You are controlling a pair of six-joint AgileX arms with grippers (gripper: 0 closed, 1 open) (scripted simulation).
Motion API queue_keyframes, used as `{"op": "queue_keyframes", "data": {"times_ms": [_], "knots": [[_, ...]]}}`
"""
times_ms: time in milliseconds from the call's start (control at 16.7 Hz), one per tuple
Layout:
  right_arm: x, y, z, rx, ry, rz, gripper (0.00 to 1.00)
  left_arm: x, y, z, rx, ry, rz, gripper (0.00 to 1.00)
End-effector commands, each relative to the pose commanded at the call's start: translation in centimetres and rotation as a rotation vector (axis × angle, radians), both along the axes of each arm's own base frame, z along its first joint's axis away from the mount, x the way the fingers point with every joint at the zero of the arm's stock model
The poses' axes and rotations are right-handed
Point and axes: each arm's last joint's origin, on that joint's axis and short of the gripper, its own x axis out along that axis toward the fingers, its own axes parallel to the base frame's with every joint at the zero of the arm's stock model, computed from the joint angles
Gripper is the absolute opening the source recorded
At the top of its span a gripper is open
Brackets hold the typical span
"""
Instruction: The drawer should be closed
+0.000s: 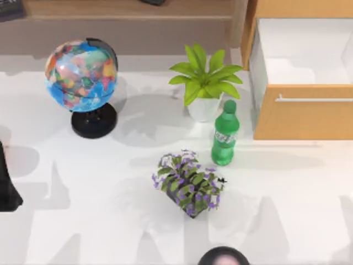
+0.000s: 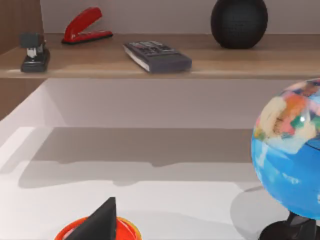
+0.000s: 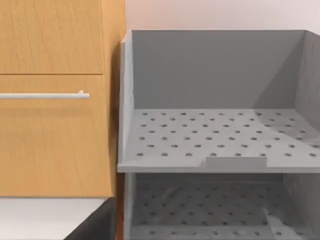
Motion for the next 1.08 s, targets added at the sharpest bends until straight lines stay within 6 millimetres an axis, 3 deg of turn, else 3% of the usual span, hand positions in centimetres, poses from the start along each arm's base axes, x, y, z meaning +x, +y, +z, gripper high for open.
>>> {"op": "queue_keyframes", "data": {"times_ms": [420,600,840,1080], "knots": [[0.1,-0.4,0.0,0.001,0.001,0.001,1.0,0.0,0.0,0.0,0.0,0.0,0.0,1.0],[1.0,0.1,-1.0,-0.052,0.003,0.019,1.0,0.0,0.0,0.0,0.0,0.0,0.0,1.0],[3.8,2.3,-4.9,-0.221,0.026,0.061,1.0,0.0,0.0,0.0,0.0,0.0,0.0,1.0],[6.0,6.4,-10.3,-0.48,0.066,0.107,1.0,0.0,0.0,0.0,0.0,0.0,0.0,1.0]]}}
